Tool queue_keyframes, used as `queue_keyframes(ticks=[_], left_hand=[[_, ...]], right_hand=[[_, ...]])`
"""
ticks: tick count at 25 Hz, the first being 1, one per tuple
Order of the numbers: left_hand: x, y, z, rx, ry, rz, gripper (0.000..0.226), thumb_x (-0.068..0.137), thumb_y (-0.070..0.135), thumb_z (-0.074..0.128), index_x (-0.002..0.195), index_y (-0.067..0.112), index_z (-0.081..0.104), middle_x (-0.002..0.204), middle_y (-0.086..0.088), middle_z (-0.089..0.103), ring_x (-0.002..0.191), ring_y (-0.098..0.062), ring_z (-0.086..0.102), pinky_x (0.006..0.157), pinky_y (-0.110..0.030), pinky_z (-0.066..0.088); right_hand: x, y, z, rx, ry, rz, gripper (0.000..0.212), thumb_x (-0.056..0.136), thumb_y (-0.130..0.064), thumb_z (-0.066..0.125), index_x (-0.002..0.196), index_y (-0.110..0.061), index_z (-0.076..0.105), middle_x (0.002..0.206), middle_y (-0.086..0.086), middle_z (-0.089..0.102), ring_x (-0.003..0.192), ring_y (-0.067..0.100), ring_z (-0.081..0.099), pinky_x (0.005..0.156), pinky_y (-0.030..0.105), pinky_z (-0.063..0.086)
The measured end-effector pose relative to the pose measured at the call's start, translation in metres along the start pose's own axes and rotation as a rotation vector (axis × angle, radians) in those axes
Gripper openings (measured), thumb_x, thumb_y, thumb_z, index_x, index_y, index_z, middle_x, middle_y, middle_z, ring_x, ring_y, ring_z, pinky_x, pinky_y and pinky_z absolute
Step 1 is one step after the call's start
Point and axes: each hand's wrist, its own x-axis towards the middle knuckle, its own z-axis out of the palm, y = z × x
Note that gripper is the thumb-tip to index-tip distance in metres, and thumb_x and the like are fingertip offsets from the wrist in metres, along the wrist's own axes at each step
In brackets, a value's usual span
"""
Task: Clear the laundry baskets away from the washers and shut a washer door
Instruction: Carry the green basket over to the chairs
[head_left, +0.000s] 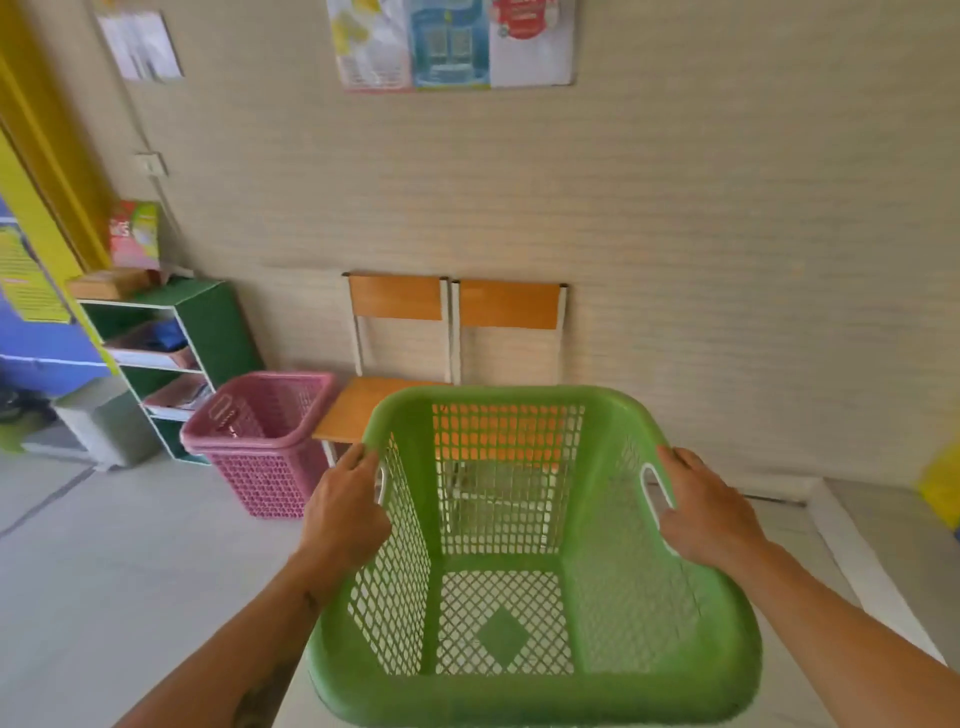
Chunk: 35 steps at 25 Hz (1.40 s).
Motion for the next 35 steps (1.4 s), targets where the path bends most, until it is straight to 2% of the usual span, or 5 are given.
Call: queue_keyframes(ticks=[3, 11, 20, 24, 35], left_hand=[[0.018, -0.058, -0.014, 0.03, 0.043, -0.101, 0.069, 0.069, -0.002, 0.062, 0.132, 0.02, 0.049, 0.114, 0.011, 0.054, 0.075, -0.009, 0.052, 0.048, -0.01, 0.028], [0.14, -0.171, -0.034, 0.16, 0.117, -0.275, 0.074, 0.063, -0.002, 0.054, 0.133, 0.022, 0.047, 0.12, 0.007, 0.055, 0.083, -0.017, 0.059, 0.062, -0.025, 0.046], [0.238, -0.324, -0.055, 0.188, 0.199, -0.487, 0.07, 0.066, 0.002, 0.052, 0.132, 0.025, 0.047, 0.121, 0.011, 0.055, 0.086, -0.014, 0.057, 0.067, -0.028, 0.054], [0.295, -0.431, -0.067, 0.195, 0.19, -0.515, 0.067, 0.064, 0.004, 0.051, 0.127, 0.026, 0.048, 0.121, 0.01, 0.055, 0.087, -0.018, 0.059, 0.068, -0.033, 0.056], [0.532, -0.607, -0.11, 0.258, 0.171, -0.287, 0.048, 0.07, 0.008, 0.054, 0.117, 0.018, 0.052, 0.111, 0.005, 0.055, 0.084, -0.028, 0.061, 0.062, -0.039, 0.054]], right_hand=[[0.063, -0.063, 0.024, 0.002, -0.04, -0.111, 0.075, 0.085, -0.02, 0.053, 0.151, -0.026, 0.02, 0.155, -0.005, 0.027, 0.123, 0.03, 0.053, 0.088, 0.041, 0.049], [0.253, -0.206, 0.097, 0.127, -0.087, -0.312, 0.07, 0.089, -0.028, 0.057, 0.149, -0.03, 0.023, 0.148, -0.007, 0.037, 0.107, 0.025, 0.061, 0.071, 0.035, 0.052], [0.411, -0.405, 0.147, 0.096, -0.171, -0.532, 0.08, 0.084, -0.022, 0.055, 0.153, -0.028, 0.015, 0.155, -0.01, 0.025, 0.121, 0.023, 0.054, 0.083, 0.04, 0.055], [0.457, -0.507, 0.18, 0.108, -0.164, -0.525, 0.082, 0.082, -0.015, 0.055, 0.153, -0.028, 0.016, 0.155, -0.011, 0.025, 0.109, 0.024, 0.059, 0.074, 0.036, 0.054], [0.603, -0.667, 0.216, 0.167, -0.042, -0.376, 0.072, 0.091, -0.023, 0.051, 0.154, -0.026, 0.016, 0.158, -0.008, 0.025, 0.131, 0.026, 0.046, 0.085, 0.04, 0.052]])
